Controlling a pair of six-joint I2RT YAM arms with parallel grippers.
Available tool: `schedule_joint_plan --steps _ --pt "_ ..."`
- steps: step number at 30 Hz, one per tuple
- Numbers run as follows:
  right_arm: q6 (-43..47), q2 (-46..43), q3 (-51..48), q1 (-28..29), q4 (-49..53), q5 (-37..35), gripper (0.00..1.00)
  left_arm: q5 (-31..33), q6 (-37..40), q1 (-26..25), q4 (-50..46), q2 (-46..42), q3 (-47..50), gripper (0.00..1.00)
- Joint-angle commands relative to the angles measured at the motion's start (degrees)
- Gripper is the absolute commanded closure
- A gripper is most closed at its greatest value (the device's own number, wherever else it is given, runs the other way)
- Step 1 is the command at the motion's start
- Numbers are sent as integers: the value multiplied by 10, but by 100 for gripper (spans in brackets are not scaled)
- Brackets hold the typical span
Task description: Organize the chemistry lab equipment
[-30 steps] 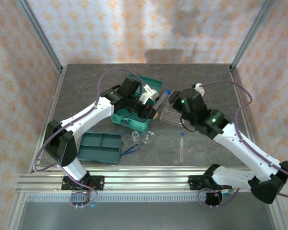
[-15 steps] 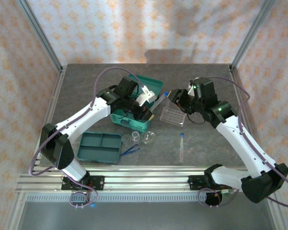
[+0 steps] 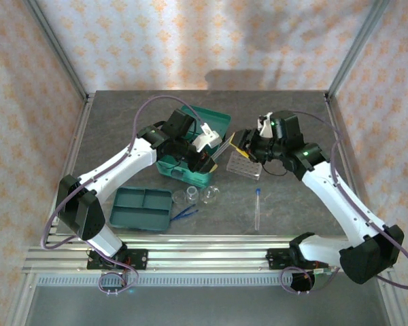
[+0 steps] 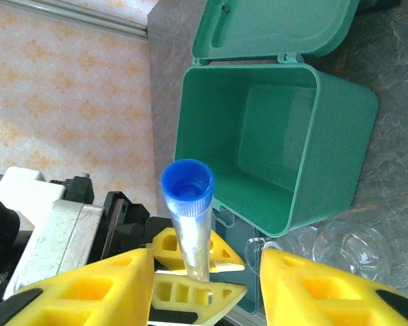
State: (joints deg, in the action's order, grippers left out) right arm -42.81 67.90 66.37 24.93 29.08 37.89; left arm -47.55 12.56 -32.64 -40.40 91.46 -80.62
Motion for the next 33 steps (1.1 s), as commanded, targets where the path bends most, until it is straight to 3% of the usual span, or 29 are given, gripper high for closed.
schedule_joint_plan --steps 1,10,33 --pt "2 16 -4 -2 -32 24 55 -12 23 -4 -24 -16 -12 93" --pt "-12 41 -3 -2 -60 38 57 -8 45 -19 -42 -15 -14 93" --pt "-7 34 -26 -2 -64 68 79 -3 43 -22 -46 5 -30 92"
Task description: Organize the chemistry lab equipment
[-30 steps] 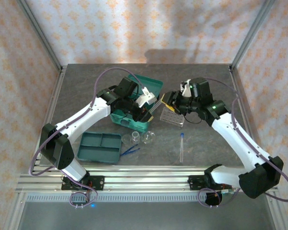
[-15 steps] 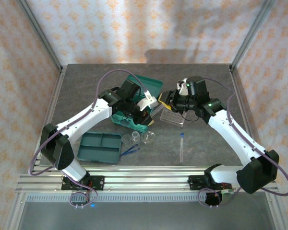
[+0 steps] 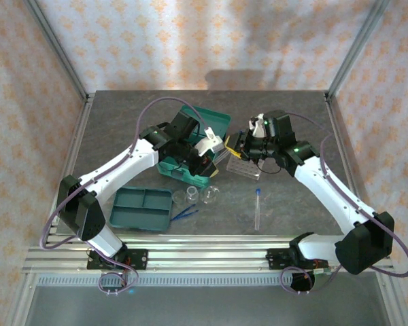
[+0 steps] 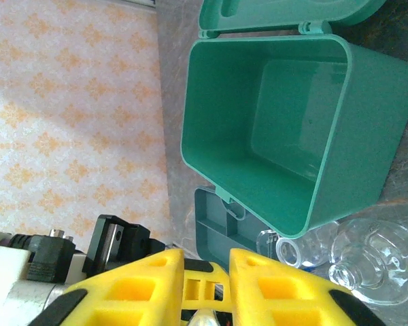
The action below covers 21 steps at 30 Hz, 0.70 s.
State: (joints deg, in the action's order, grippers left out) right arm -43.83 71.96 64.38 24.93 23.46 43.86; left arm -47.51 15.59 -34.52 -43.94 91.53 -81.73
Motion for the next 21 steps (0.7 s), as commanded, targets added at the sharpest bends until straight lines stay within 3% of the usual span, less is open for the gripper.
schedule_joint_plan --steps 1,5,9,13,15,21 --pt "4 -7 -6 -2 -8 10 81 -3 12 -3 -11 5 -19 92" --pt "6 -6 -4 -2 -5 15 88 3 11 -3 -11 9 -22 91" --pt "12 -5 -1 -1 3 14 89 7 9 -3 -9 11 -22 79" --pt "19 -9 5 -2 16 5 91 18 3 -3 -4 11 -23 46" --pt "24 -12 10 -2 26 -5 91 27 -3 -3 3 7 -20 37" --pt "40 -20 24 -2 58 -40 92 32 -7 -3 11 -5 -12 33"
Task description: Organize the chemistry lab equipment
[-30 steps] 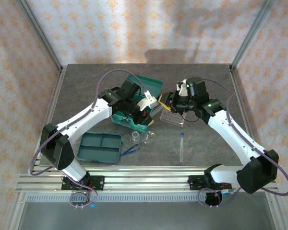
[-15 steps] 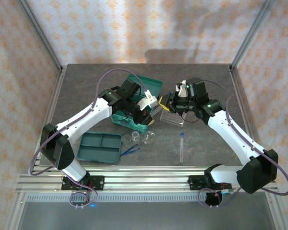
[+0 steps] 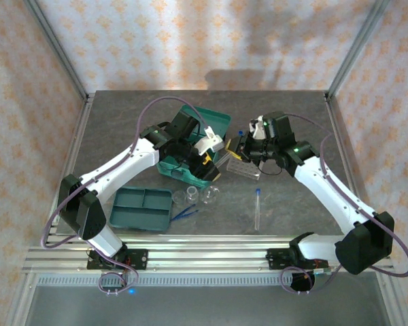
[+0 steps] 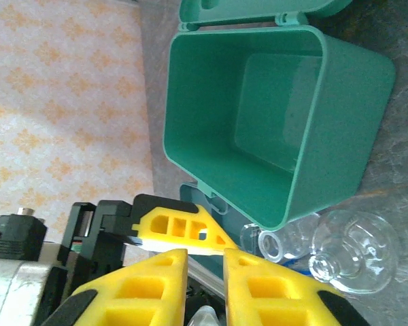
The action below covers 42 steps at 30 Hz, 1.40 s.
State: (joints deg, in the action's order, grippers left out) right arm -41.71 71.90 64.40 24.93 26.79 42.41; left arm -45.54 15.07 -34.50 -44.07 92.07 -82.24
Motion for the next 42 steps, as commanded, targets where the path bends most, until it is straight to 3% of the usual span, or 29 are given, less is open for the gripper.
schedule_joint_plan --steps 1,15,30,42 --pt "24 -20 26 -2 31 -31 92 12 -2 -2 12 -12 -7 33" --pt "69 -35 46 -2 107 -141 92 3 4 11 14 -38 2 33" --pt "96 -36 76 -2 165 -235 92 108 -40 36 65 -61 24 32" --pt "112 -37 55 2 189 -356 92 187 -73 52 83 -43 19 27"
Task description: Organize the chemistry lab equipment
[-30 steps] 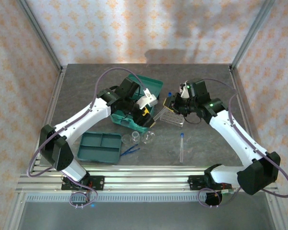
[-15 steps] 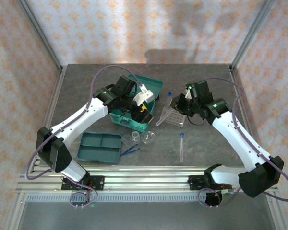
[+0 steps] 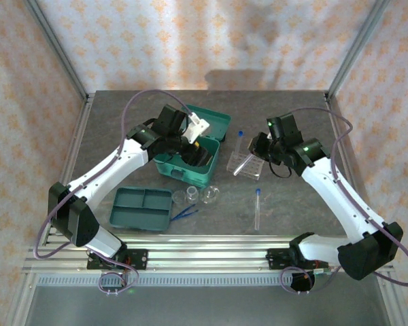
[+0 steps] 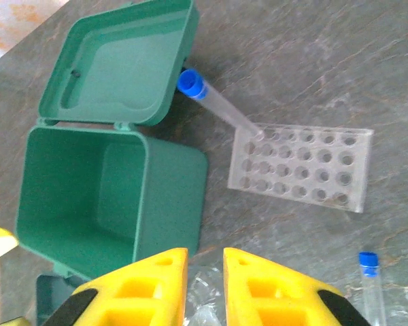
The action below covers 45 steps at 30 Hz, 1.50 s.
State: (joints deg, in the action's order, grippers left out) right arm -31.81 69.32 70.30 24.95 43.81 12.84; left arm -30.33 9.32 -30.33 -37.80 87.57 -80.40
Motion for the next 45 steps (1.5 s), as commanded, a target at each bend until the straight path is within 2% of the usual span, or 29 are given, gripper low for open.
schedule_joint_plan --steps 1,7,12,21,30,45 --pt "14 -11 -6 4 20 -73 92 36 -18 12 24 1 3 26" --pt "21 -1 7 44 40 -172 92 73 -31 15 31 2 5 20" --pt "27 27 24 81 49 -245 92 88 -42 25 27 18 -7 19" --pt "9 49 9 92 15 -335 92 106 -49 28 30 20 -6 19" --pt "-27 85 -11 93 -59 -388 91 105 -56 36 31 15 -6 19" --pt "-39 154 -4 107 -117 -449 91 101 -59 40 37 8 1 19"
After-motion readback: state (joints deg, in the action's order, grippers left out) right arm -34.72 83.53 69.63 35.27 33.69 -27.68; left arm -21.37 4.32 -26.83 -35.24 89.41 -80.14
